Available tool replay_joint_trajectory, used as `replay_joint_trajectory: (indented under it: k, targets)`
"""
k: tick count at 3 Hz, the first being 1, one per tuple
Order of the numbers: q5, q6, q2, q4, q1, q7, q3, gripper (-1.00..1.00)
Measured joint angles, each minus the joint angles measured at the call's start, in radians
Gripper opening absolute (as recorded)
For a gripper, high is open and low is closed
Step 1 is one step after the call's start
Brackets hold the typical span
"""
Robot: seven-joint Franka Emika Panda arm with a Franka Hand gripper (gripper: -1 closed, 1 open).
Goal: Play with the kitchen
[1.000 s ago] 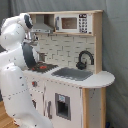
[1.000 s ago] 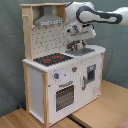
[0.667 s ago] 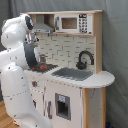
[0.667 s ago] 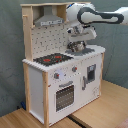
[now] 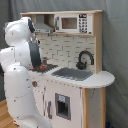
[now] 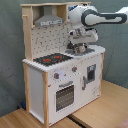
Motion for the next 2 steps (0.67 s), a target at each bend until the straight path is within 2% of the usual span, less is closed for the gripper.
replay_joint_trajectory:
  k: [2]
  targets:
    - [-0.093,0.094,0.140,-0.158,0.053,0.093,0.013,-1.00]
